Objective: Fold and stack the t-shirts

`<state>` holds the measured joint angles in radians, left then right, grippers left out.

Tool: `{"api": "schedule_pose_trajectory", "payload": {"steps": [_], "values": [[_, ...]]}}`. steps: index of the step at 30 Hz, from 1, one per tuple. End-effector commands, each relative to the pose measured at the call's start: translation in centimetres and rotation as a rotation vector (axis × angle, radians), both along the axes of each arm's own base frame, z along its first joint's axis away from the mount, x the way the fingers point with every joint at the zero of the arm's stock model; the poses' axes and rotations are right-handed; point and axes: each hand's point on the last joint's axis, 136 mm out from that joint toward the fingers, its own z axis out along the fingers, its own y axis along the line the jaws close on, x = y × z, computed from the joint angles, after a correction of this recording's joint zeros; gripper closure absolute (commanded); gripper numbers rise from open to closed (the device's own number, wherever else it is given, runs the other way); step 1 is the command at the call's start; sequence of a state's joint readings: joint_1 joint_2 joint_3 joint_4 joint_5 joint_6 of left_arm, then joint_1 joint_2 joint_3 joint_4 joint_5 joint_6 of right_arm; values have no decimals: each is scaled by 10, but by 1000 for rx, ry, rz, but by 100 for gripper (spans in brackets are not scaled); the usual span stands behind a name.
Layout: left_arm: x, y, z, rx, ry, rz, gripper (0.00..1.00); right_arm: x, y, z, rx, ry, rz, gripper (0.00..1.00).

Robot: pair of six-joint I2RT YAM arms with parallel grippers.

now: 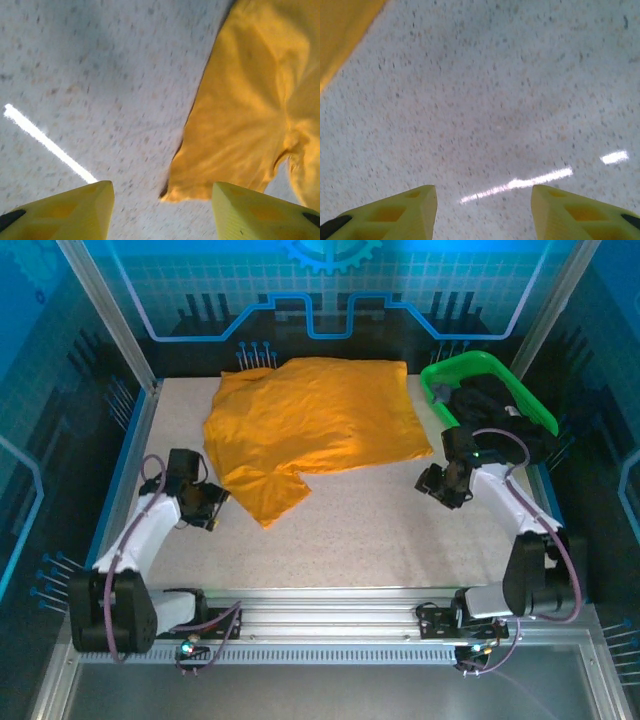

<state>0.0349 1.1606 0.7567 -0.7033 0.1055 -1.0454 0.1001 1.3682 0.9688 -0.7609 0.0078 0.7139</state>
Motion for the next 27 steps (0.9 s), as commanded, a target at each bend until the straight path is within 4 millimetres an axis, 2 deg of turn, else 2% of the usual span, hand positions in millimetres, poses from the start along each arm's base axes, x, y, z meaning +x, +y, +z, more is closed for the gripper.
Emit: {"api": "schedule_pose_trajectory", "payload": {"steps": [1,5,9,14,21,23,25,27], "values": [[-21,-14,-6,-6,3,-44,45,-21,-4,3,-53,-4,18,48],[-20,-34,-11,-68,-5,-68,45,-24,-8,1,-84,-6,40,49],[-1,-54,-18,-114,-1,-73,45,-11,-6,3,-73,-36,61,50],[25,-89,-34,-143,32,-118,45,5,-3,7,-57,-54,73,51],[30,-101,-67,-82,155,-130,50,7,-3,8,-45,-60,65,52],[42,-102,-72,-66,139,-141,60,6,-3,6,-43,-60,64,52],[50,-103,-75,-51,140,-157,79,3,-5,4,-49,-53,58,53],[51,-97,-73,-9,154,-167,99,1,-8,3,-61,-47,49,53]]}}
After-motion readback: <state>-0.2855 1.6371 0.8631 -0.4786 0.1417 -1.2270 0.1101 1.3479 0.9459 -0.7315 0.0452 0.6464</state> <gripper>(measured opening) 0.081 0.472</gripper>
